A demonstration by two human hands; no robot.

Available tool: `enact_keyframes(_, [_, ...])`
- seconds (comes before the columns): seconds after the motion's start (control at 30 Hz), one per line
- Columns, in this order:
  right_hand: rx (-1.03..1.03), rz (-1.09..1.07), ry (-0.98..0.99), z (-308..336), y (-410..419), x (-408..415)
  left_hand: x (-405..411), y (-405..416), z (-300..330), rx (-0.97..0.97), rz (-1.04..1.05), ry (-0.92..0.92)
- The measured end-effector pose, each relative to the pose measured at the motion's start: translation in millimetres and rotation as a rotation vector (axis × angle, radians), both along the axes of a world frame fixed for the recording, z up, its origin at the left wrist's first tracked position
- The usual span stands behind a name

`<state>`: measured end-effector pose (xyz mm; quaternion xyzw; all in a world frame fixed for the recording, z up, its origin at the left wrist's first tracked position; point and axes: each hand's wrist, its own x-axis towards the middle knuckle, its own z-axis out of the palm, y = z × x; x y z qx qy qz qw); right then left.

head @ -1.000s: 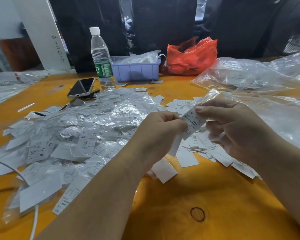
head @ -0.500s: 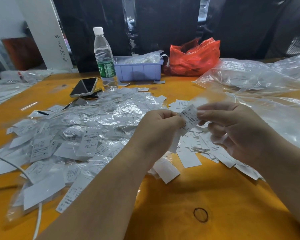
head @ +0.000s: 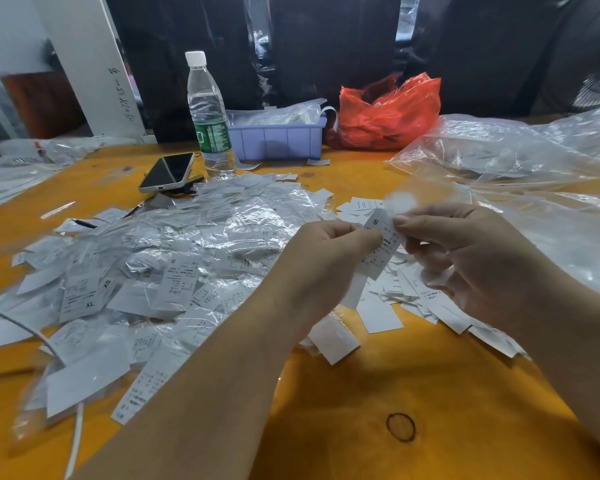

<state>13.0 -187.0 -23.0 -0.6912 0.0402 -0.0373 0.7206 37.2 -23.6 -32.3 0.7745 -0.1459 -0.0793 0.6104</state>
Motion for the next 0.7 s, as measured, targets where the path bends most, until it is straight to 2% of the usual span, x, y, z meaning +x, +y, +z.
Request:
enact_keyframes(0.13, [0.081, 0.068, -0.009, 1.8, 1.4, -1.2, -0.3, -0.1, 0.8, -0.001, -0.013, -0.041])
enact_keyframes(0.27, [0.045, 0.102, 0.016, 3.9, 2.1, -4.1, -0.2, 0.8, 1.6, 0.059, -0.044, -0.075])
enact_keyframes(0.47, [0.039, 0.077, 0.032, 5.8, 4.7, -6.2, -1.0, 1.4, 2.9, 0.028, -0.114, -0.104])
enact_keyframes(0.7, [-0.026, 0.116, 0.040, 7.0, 5.7, -7.9, 0.4, 4.3, 2.9, -0.020, -0.055, -0.069])
